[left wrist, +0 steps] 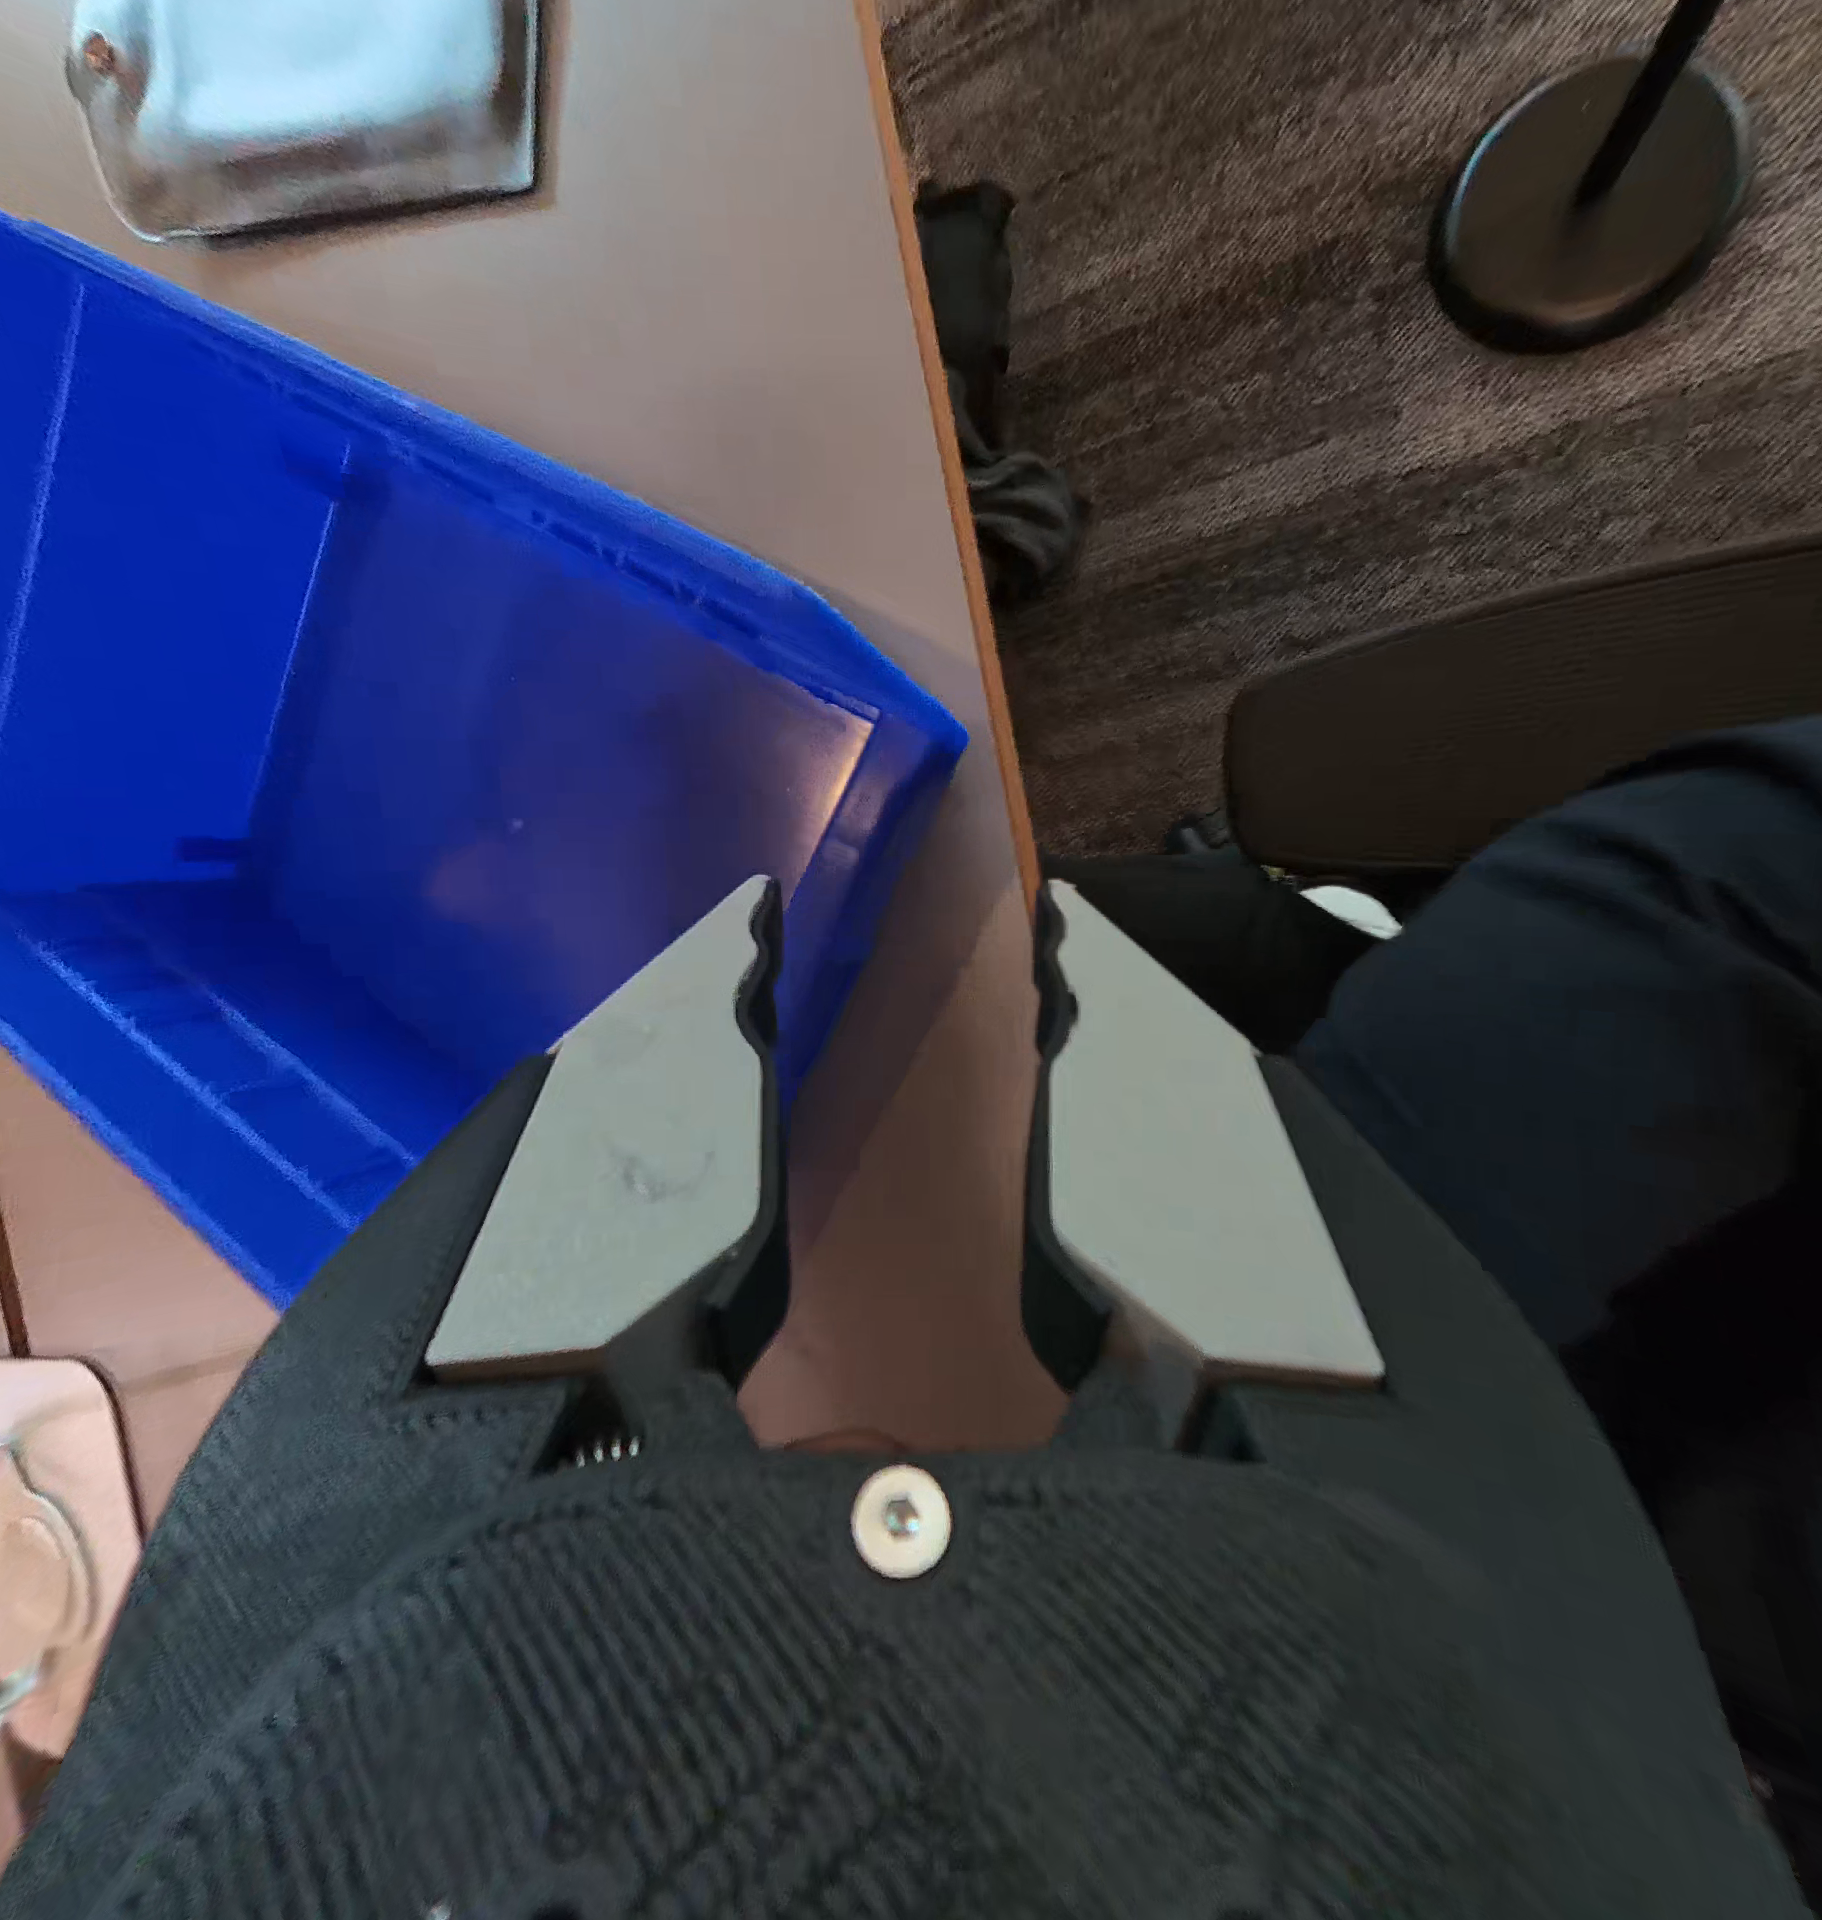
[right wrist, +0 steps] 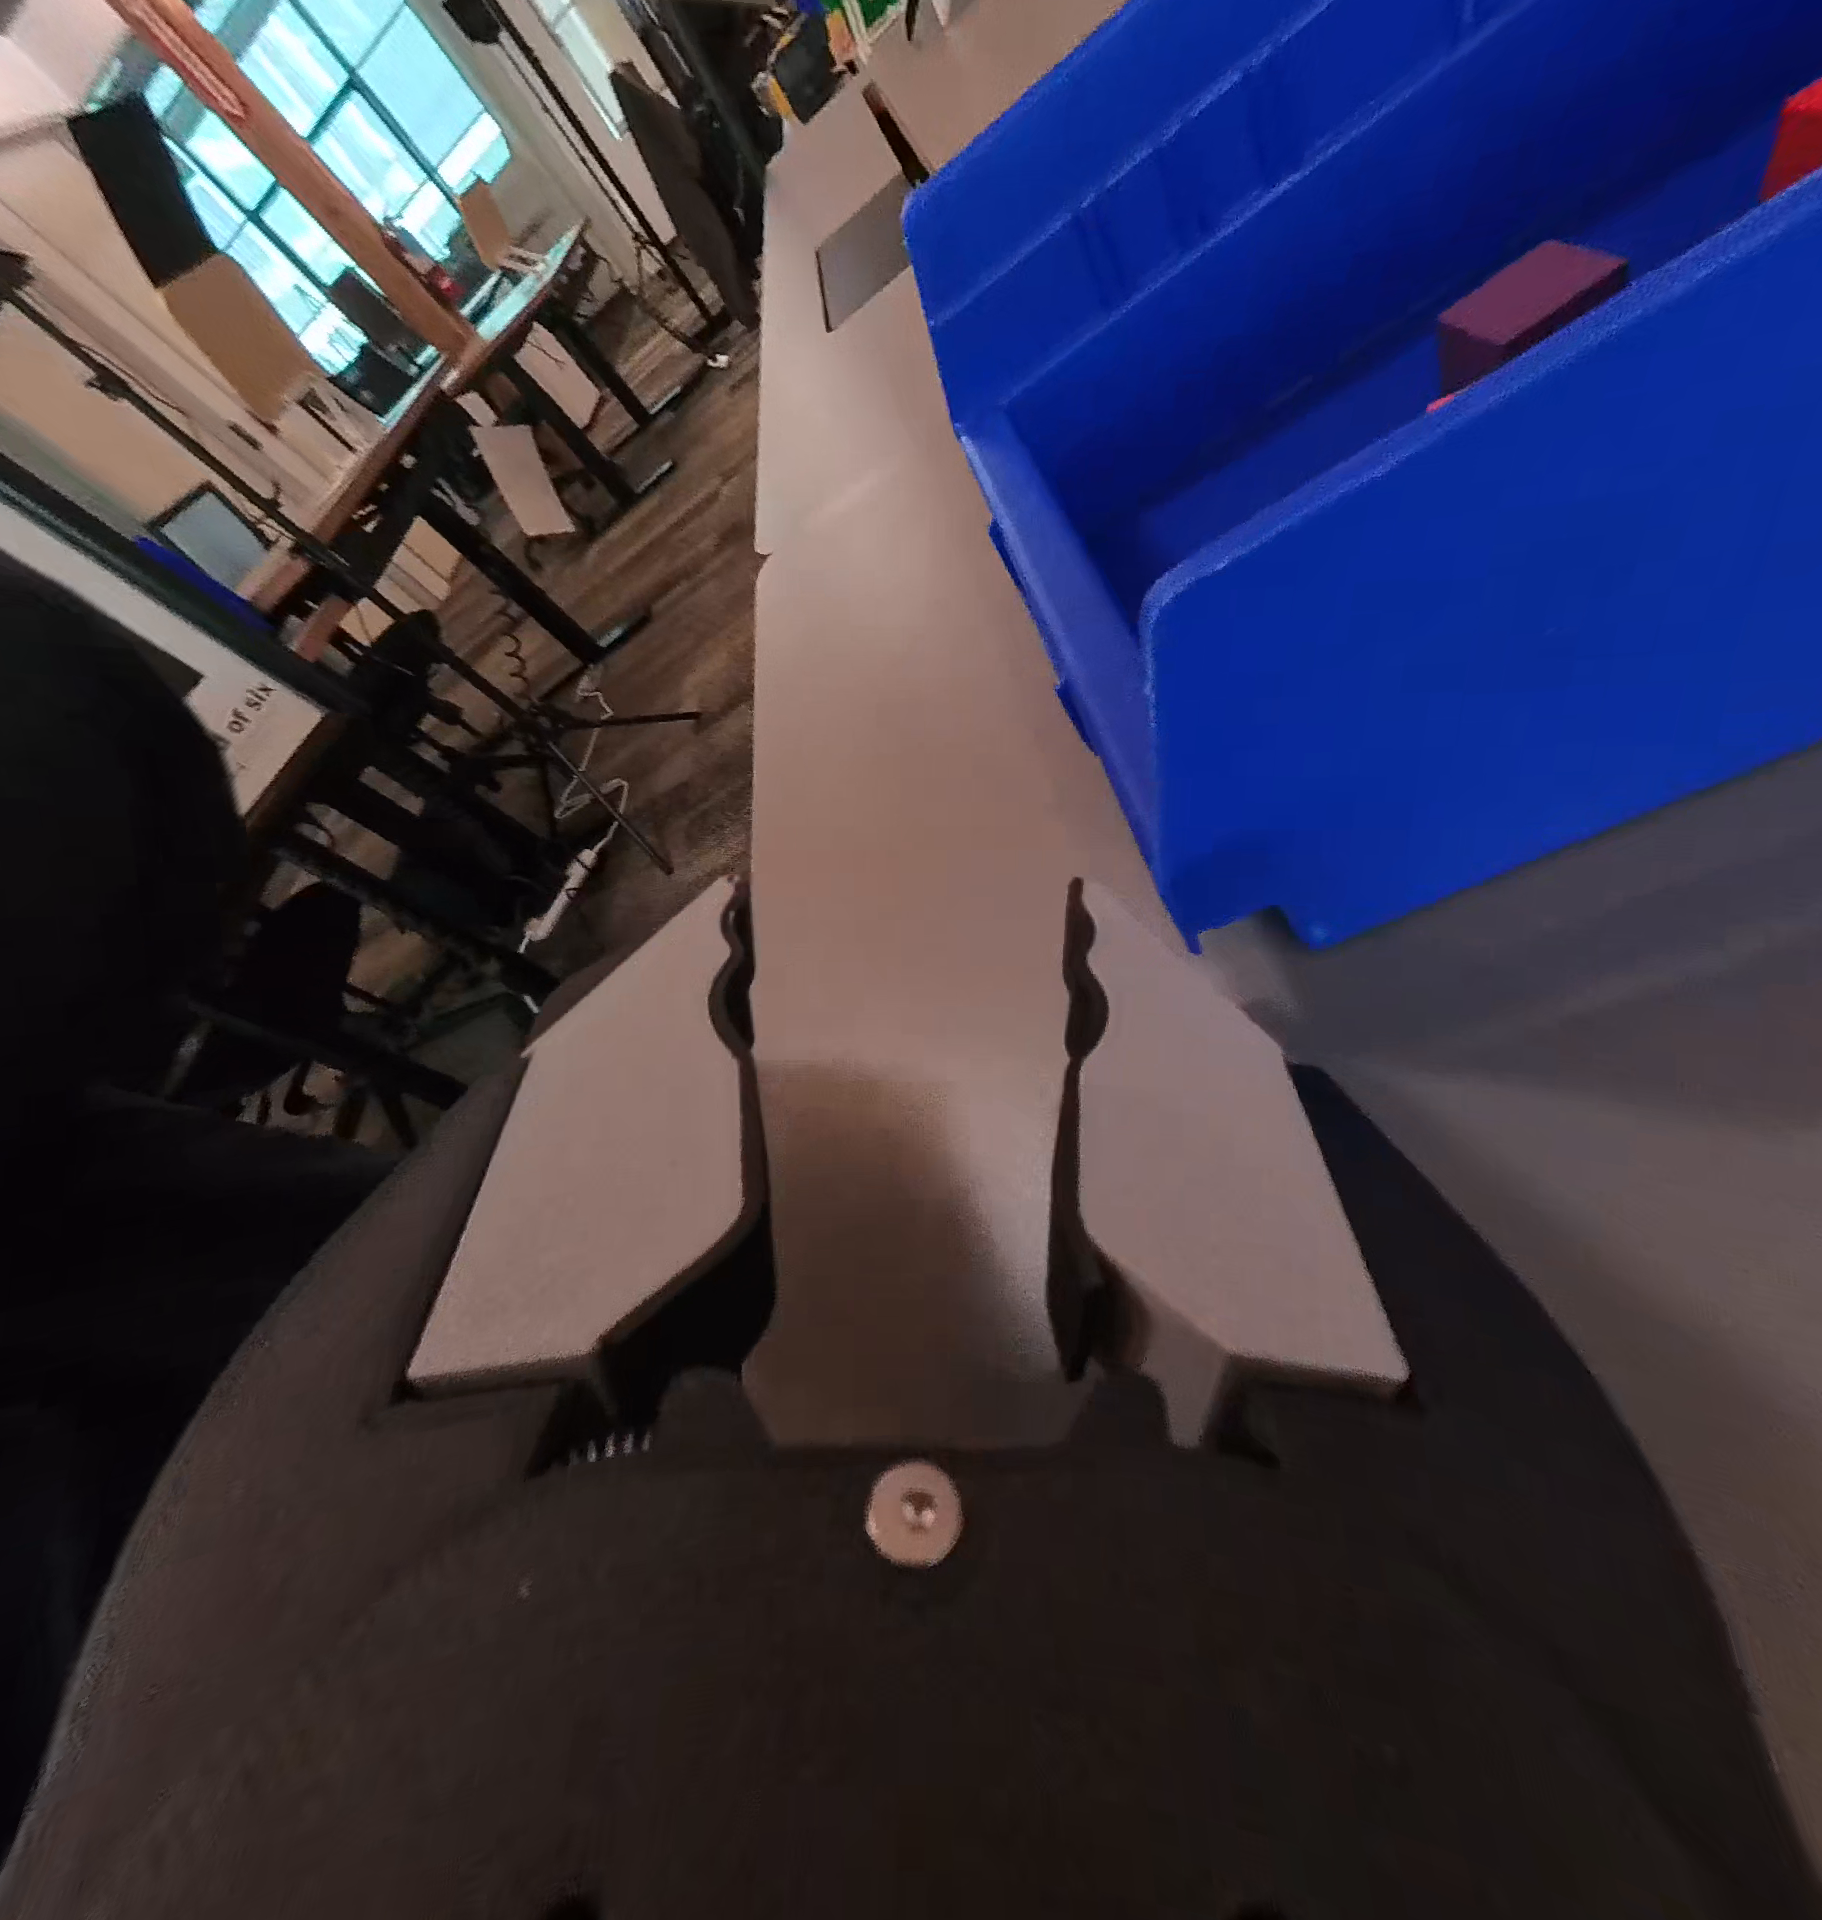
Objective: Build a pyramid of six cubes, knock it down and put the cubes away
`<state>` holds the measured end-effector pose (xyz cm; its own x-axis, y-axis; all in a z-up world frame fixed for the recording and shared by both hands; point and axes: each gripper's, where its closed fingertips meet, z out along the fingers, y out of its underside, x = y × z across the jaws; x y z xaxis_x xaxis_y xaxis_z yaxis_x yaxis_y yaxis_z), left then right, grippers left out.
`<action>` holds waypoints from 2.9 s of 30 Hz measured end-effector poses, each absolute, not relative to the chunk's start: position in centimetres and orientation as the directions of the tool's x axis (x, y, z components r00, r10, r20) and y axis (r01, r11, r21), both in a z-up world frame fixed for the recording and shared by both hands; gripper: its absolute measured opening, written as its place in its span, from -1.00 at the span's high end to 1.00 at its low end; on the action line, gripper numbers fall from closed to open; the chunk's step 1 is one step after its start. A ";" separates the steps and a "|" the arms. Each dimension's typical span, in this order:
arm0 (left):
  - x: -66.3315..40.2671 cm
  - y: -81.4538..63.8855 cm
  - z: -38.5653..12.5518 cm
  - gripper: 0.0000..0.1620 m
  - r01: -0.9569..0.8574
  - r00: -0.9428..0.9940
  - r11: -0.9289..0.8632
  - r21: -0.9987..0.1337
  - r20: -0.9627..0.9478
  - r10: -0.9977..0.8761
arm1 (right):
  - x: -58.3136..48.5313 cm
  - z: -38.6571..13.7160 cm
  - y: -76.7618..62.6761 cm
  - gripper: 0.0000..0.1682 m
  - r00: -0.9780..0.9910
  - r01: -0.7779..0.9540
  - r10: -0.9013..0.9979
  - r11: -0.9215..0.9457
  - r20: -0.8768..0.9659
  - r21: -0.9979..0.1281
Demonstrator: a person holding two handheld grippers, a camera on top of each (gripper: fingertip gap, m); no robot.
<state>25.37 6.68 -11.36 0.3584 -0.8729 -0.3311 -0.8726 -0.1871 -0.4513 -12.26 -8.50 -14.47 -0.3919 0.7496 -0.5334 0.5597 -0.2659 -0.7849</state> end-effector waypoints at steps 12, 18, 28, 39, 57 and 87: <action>3.7 -2.0 2.1 0.39 -0.400 0.778 -0.238 -0.885 -0.190 -0.599 | -6.9 -11.6 -7.2 0.28 -0.477 0.503 0.833 -0.002 -0.280 -0.864; -7.9 -4.6 -1.4 0.36 -0.179 0.892 -0.350 -0.919 -0.002 -0.452 | -5.2 -9.7 2.0 0.23 -0.162 0.478 0.974 -0.060 -0.156 -0.876; -15.1 -2.3 -7.7 0.33 -0.123 0.947 -0.443 -0.888 0.028 -0.319 | 1.3 -13.7 11.0 0.78 0.172 0.591 0.981 -0.179 -0.094 -0.786; -16.3 -1.3 -9.3 0.29 -0.126 0.953 -0.436 -0.891 0.014 -0.303 | 10.1 -14.5 14.0 0.18 0.338 0.675 0.941 -0.222 0.028 -0.704; -6.2 6.3 -4.6 0.25 -0.127 0.915 -0.270 -0.954 -0.008 -0.403 | -7.8 -12.0 13.7 0.23 0.223 0.455 0.972 -0.040 0.070 -0.890; -4.8 5.7 -17.3 0.14 -0.239 0.899 -0.485 -0.841 -0.003 -0.438 | 17.1 -13.2 19.6 0.35 0.592 0.689 0.802 -0.453 0.079 -0.566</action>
